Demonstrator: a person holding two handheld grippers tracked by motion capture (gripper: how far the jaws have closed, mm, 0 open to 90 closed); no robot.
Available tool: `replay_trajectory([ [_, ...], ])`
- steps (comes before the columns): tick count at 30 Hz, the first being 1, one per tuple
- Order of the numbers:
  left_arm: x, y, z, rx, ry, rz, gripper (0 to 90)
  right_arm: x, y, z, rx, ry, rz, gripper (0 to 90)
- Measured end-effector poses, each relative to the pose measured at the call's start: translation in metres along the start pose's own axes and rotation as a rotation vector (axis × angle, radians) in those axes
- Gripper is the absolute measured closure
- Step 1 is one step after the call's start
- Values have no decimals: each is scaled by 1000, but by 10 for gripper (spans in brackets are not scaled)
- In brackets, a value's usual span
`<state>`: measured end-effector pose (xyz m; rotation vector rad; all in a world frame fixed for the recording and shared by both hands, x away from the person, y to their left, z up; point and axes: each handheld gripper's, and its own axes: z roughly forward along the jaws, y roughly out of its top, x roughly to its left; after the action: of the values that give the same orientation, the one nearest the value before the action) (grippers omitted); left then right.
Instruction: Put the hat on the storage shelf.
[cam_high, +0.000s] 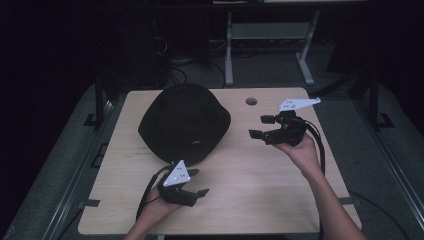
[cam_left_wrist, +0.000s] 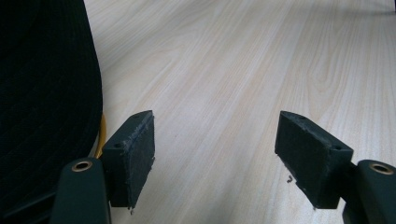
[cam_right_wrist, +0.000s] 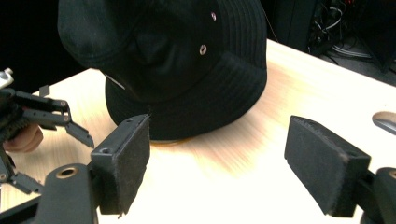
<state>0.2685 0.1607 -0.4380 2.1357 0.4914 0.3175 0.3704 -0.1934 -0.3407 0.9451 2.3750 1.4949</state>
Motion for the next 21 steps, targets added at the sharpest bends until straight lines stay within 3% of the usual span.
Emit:
replay_trajectory([
  [21, 1, -1, 0, -3, -2, -22, 274, -4, -33, -11, 30, -1, 40, 192],
])
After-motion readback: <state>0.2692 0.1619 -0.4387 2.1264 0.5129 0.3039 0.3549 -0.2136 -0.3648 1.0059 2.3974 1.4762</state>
